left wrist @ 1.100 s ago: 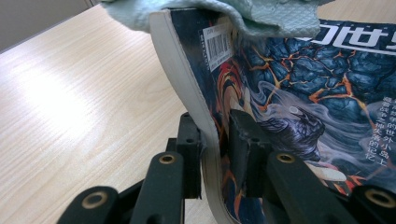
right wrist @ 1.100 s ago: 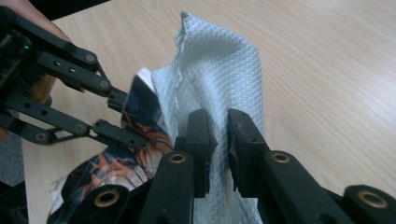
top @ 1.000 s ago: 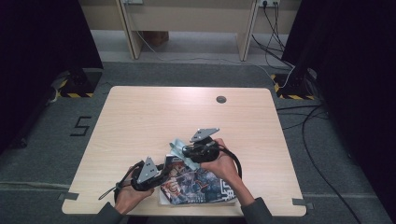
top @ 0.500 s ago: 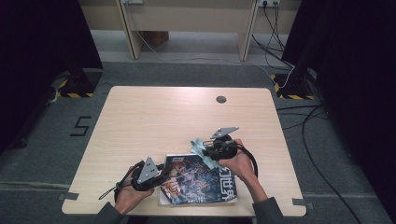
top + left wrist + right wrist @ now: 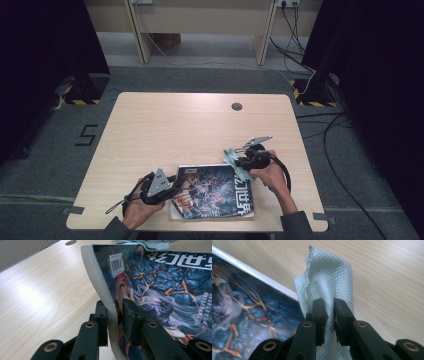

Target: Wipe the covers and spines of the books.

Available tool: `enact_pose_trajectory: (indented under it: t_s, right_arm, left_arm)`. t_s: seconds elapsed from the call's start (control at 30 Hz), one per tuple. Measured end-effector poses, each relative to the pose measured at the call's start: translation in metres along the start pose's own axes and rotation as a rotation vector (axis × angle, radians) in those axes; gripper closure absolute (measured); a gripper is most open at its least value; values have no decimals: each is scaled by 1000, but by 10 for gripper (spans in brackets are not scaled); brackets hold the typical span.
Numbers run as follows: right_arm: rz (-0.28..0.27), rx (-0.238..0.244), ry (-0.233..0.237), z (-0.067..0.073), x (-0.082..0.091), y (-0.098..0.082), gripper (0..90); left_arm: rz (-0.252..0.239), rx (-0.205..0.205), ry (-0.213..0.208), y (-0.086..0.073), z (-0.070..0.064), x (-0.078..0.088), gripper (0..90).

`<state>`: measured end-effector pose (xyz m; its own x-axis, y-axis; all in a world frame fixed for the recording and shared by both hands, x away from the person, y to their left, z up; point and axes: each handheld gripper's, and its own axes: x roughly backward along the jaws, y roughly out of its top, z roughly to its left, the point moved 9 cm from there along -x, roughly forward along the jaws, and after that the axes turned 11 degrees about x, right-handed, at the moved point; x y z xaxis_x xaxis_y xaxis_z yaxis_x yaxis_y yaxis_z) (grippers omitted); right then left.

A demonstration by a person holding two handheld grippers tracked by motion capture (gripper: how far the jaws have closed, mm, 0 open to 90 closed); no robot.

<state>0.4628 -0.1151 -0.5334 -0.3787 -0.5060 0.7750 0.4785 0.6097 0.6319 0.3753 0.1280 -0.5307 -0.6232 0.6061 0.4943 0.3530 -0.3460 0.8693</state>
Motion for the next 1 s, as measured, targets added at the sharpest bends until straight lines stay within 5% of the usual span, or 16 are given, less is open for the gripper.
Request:
enact_pose_trajectory:
  t_s: [0.13, 0.3, 0.73, 1.0]
  right_arm:
    - [27, -46, -25, -21, 1, -18, 802]
    - [39, -48, -37, -23, 4, -20, 803]
    - [-30, 104, 52, 33, 0, 30, 803]
    - [14, 15, 42, 3, 0, 5, 804]
  left_arm:
    - [-2, -2, 0, 0, 0, 0, 746]
    - [-6, 3, -2, 1, 0, 1, 745]
    - [-4, -1, 2, 1, 0, 0, 745]
    - [-9, -13, 3, 1, -1, 0, 745]
